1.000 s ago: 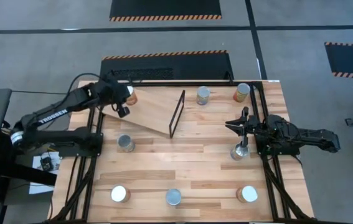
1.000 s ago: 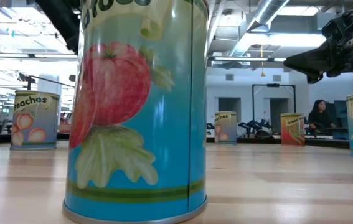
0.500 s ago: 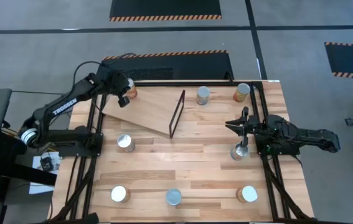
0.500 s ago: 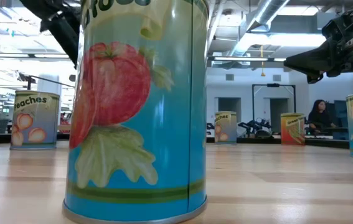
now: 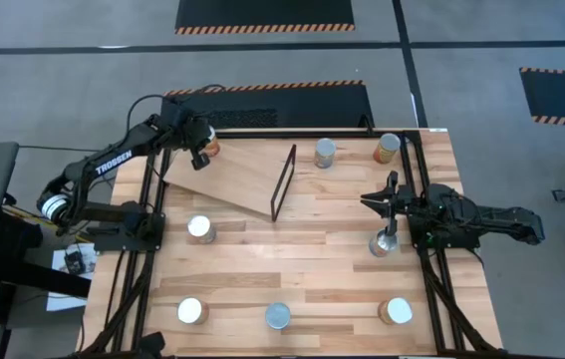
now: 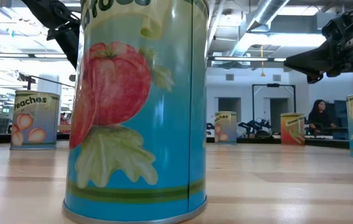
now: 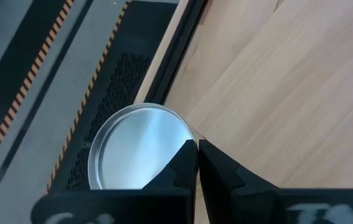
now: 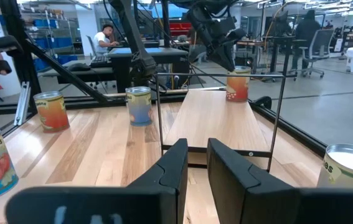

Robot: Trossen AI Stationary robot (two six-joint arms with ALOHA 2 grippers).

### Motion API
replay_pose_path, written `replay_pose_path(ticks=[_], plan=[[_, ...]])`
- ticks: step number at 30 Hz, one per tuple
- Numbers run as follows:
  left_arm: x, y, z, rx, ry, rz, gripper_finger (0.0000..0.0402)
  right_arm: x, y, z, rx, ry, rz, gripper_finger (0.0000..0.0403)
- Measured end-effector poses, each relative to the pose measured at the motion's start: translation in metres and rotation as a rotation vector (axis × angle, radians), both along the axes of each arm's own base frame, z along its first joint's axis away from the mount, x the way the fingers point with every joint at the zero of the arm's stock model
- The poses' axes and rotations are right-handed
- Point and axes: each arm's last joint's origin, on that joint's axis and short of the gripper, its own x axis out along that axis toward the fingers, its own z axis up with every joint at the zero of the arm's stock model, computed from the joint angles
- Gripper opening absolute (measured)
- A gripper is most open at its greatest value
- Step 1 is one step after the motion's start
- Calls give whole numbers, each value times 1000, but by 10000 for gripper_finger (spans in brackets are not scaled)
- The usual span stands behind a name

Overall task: Pick and place cans onto a shelf
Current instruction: Put the top canned corn on the shelf

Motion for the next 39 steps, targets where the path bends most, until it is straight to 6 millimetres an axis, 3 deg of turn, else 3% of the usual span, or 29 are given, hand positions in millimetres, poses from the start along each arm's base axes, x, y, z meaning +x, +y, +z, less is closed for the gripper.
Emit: replay_pose_path(ticks=[29,39], plan=[[-5,-1,7,7,111,80,1,0,0,0,0,0,0,87],[-5,0,7,7,122,111,59,0,0,0,0,0,0,87]])
